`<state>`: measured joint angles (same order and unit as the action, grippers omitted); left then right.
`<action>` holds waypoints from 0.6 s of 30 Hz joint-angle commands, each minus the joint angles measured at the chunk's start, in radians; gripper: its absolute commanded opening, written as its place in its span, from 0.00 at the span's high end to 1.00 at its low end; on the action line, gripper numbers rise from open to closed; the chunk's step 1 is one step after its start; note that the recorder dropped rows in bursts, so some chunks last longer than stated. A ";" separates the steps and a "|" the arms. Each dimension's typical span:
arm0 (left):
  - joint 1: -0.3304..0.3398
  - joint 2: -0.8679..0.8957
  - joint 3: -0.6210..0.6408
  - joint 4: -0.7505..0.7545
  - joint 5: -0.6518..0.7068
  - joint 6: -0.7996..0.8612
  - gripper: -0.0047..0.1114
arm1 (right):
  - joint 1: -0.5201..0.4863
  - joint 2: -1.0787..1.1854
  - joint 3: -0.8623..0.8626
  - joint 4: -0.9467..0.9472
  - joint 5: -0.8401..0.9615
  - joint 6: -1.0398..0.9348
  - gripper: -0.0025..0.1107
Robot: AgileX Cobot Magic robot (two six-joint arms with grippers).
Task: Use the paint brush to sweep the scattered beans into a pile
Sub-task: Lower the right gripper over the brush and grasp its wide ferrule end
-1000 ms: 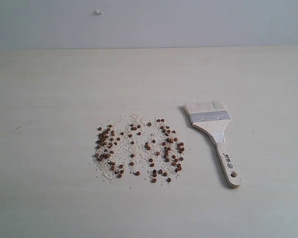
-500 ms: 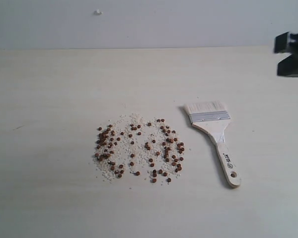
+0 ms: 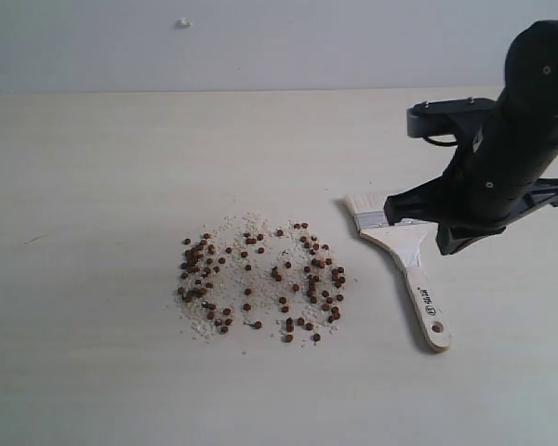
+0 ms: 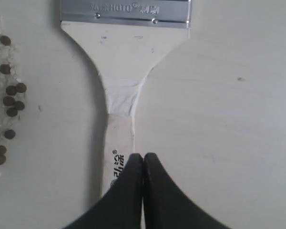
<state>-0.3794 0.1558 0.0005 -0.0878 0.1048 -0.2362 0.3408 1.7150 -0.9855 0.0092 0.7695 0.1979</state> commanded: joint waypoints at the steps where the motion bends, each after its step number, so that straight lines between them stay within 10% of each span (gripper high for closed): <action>1: -0.003 -0.008 0.000 -0.005 -0.002 -0.004 0.96 | 0.008 0.068 -0.022 -0.009 -0.048 0.014 0.94; 10: -0.003 -0.008 0.000 -0.005 -0.002 -0.004 0.96 | 0.008 0.125 -0.022 0.041 -0.097 -0.046 0.50; 18: -0.003 -0.008 0.000 -0.005 -0.002 -0.004 0.96 | 0.008 0.137 -0.022 0.089 -0.137 -0.046 0.46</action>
<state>-0.3794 0.1558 0.0005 -0.0878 0.1048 -0.2362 0.3478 1.8483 -0.9994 0.0894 0.6546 0.1605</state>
